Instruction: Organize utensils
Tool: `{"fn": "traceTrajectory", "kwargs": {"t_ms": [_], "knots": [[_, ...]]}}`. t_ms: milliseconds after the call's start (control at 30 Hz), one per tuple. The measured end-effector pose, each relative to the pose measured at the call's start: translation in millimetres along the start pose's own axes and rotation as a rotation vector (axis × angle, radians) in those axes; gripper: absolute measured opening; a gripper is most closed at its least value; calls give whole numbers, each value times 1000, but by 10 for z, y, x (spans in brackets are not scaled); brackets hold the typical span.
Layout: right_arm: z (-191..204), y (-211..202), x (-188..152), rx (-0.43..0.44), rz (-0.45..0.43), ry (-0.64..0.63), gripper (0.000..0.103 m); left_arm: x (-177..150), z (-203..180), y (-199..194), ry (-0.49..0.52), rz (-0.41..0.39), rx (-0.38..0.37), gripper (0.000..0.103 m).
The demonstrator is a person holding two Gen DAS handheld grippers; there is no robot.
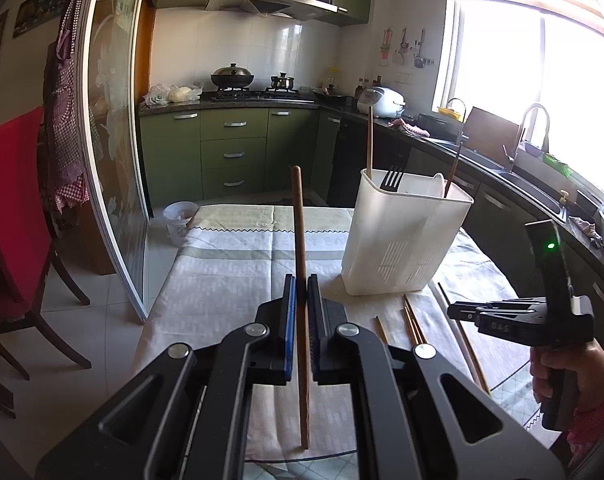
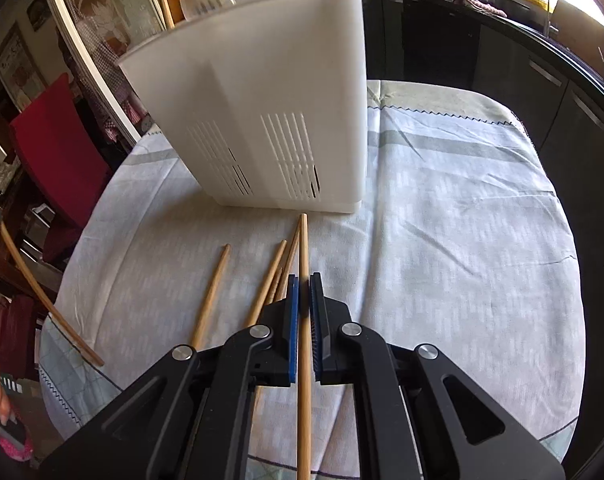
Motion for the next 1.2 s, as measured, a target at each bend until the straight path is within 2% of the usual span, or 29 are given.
{"fn": "traceTrajectory", "kwargs": {"t_ms": [200, 333, 400, 533, 600, 800, 967, 1167, 1200], "knots": [[-81, -684, -65, 77, -131, 16, 6, 86, 10, -112, 3, -30, -9, 6], [-78, -1047, -166, 109, -186, 11, 6, 138, -2, -147, 7, -24, -23, 6], [-62, -1115, -187, 118, -189, 9, 6, 155, 8, -62, -1, 25, -32, 6], [-113, -1219, -218, 128, -194, 9, 6, 142, 110, 360, -49, 187, -24, 6], [-142, -1215, -229, 132, -197, 14, 6, 77, 171, 618, -85, 278, -29, 15], [-260, -1233, -255, 142, -200, 32, 6, -163, 235, 1336, -191, 516, -14, 24], [-320, -1288, -284, 152, -209, 42, 6, -189, 208, 1675, -203, 576, 42, 24], [-381, -1336, -312, 176, -220, 54, 6, -190, 182, 1850, -193, 608, 102, 24], [-389, -1344, -317, 179, -221, 54, 6, -202, 184, 1871, -196, 617, 102, 19]]}}
Point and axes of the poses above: each gripper's, at about its wrist camera, not at the fingertips, and y roughly the way its jaws point, z to its left, x to its top, the point moved 3 cm from there along y, roughly the way its jaws point, and after that the axes turned 5 degrees about y, right-handed, at the moved point
